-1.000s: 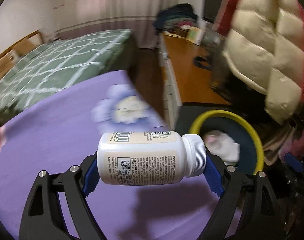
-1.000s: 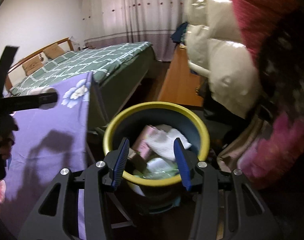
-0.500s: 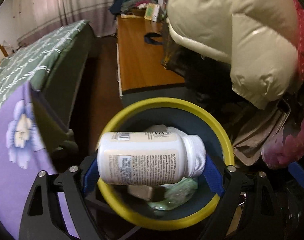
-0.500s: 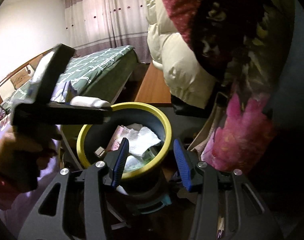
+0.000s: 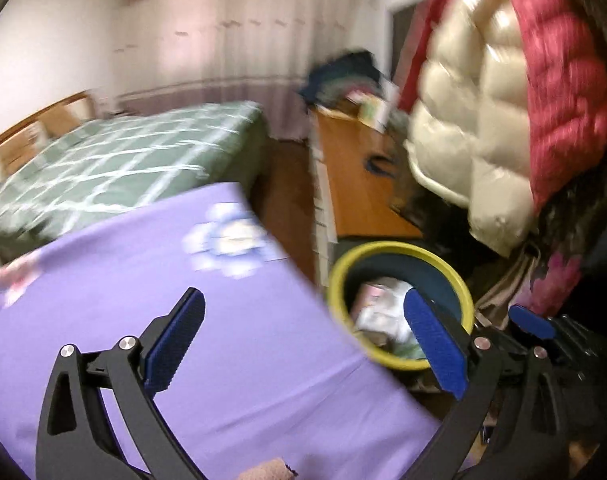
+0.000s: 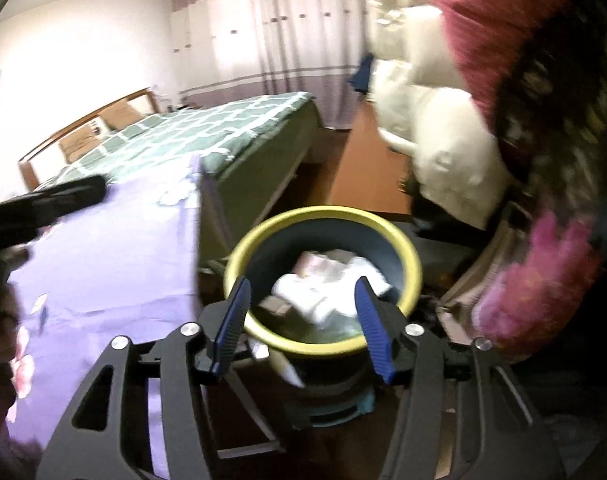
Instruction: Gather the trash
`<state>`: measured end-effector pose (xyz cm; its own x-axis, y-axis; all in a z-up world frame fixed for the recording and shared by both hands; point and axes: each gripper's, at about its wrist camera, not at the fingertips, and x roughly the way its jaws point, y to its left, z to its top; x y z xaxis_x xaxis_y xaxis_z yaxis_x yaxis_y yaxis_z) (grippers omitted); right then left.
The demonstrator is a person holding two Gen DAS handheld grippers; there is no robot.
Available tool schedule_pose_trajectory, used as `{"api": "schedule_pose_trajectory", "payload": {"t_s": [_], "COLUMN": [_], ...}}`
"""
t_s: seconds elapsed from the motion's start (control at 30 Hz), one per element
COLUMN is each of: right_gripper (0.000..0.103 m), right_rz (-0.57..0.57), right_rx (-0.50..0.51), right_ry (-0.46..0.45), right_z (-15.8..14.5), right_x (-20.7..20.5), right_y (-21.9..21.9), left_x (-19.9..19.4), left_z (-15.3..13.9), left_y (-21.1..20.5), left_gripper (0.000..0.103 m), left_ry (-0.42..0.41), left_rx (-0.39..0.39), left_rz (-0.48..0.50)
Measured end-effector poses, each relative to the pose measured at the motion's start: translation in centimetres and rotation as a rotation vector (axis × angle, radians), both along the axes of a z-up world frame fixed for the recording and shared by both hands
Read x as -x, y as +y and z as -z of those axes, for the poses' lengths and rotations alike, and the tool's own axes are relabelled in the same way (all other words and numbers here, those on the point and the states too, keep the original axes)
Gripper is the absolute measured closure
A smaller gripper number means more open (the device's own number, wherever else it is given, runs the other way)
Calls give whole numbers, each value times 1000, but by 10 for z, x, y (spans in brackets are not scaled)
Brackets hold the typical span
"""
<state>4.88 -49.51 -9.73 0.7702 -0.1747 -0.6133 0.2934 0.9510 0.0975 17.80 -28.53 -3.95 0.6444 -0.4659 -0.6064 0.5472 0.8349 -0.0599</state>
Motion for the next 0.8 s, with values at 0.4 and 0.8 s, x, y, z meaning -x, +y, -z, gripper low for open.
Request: {"api": "schedule_pose_trajectory", "payload": {"t_s": [0.4, 0.8], "right_gripper": [44, 40], "right_rz": [-190, -217], "right_rx": [30, 43], "right_ry": [-71, -92], "right_z": [-32, -44], "right_x": [-3, 8], "right_y": [84, 105], "left_x": [78, 114], "left_z": [-21, -18], "left_y": [212, 258], "left_gripper": [5, 5], "left_ry": [-108, -149], "left_rx": [44, 32], "left_rz": [-407, -520]}}
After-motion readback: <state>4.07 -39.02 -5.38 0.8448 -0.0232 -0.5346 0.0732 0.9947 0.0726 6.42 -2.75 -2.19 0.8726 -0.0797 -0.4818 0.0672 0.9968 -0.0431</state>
